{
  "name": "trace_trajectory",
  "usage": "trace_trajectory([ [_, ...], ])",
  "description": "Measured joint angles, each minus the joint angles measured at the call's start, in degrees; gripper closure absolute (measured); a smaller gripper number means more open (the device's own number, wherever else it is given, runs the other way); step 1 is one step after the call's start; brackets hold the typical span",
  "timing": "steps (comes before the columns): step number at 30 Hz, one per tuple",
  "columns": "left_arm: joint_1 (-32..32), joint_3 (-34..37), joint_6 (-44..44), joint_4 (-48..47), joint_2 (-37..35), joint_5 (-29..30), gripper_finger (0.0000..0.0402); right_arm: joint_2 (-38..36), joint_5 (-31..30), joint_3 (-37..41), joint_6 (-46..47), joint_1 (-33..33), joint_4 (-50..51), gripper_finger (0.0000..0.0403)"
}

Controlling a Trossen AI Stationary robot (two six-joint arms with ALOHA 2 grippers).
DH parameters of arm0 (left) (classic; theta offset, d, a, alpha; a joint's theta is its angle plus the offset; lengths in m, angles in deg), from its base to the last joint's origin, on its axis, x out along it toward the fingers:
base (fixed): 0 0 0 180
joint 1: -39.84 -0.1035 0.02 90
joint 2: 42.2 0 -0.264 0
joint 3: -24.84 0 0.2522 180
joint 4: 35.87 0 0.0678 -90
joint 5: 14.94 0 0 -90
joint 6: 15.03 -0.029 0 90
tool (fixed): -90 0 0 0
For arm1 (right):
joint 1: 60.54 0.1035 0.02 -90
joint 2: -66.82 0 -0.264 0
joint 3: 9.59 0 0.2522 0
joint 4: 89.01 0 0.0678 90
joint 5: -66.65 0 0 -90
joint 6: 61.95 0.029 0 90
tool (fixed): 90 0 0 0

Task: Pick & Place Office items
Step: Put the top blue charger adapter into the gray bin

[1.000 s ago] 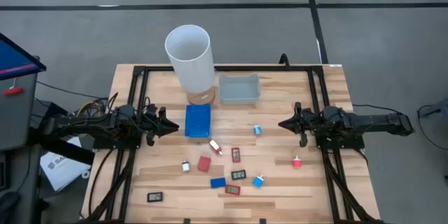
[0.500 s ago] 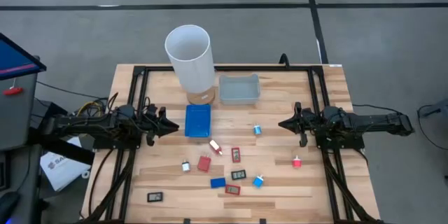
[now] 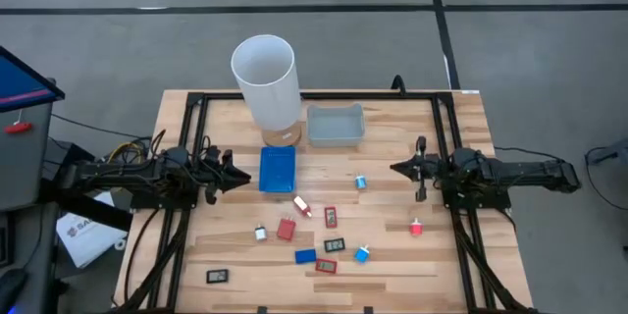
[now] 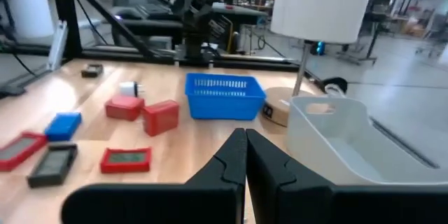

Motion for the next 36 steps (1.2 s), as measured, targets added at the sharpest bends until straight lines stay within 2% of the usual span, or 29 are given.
trace_trajectory([
  [5,-0.24,0.01,0.35,5.00,0.00,8.30,0.0330,0.00,-0.31,0.00,2.63,-0.86,-0.16,0.0403],
  [9,-0.22,0.01,14.53,10.80,0.00,10.55,0.0330,0.02,0.10,0.00,6.84,-1.48,-2.59,0.0403],
  [12,-0.22,0.01,20.67,15.93,0.00,15.24,0.0330,0.00,0.07,0.00,26.41,-0.87,-11.29,0.0403],
  [14,-0.22,0.01,23.12,19.67,0.00,17.23,0.0330,0.00,-2.80,0.00,41.46,-0.66,-16.92,0.0403],
  [16,0.02,0.00,24.62,23.80,0.02,17.54,0.0330,0.00,-5.48,0.00,52.18,-0.73,-21.61,0.0403],
  [20,0.26,-0.01,23.88,34.55,0.71,17.73,0.0330,0.00,-10.29,0.00,60.89,-0.33,-26.64,0.0403],
  [22,0.26,0.01,23.72,38.33,1.31,19.64,0.0330,0.02,-10.54,-0.11,60.85,0.37,-30.10,0.0403],
  [25,0.26,0.01,20.64,40.28,1.87,23.99,0.0330,0.06,-9.62,-0.93,55.18,1.83,-34.56,0.0403],
  [27,0.26,0.01,17.72,40.39,2.63,24.38,0.0331,-0.03,-10.34,-1.86,51.48,2.64,-38.27,0.0403],
  [29,0.28,0.01,13.22,39.87,3.36,24.21,0.0335,-0.02,-14.03,-2.43,48.36,2.90,-39.37,0.0403],
  [32,0.26,0.01,9.55,38.02,5.19,28.00,0.0342,0.00,-19.22,-3.00,46.63,2.81,-39.39,0.0403],
  [36,0.24,0.01,10.64,38.34,7.26,25.67,0.0348,0.01,-20.20,-3.06,44.76,2.64,-39.42,0.0403],
])
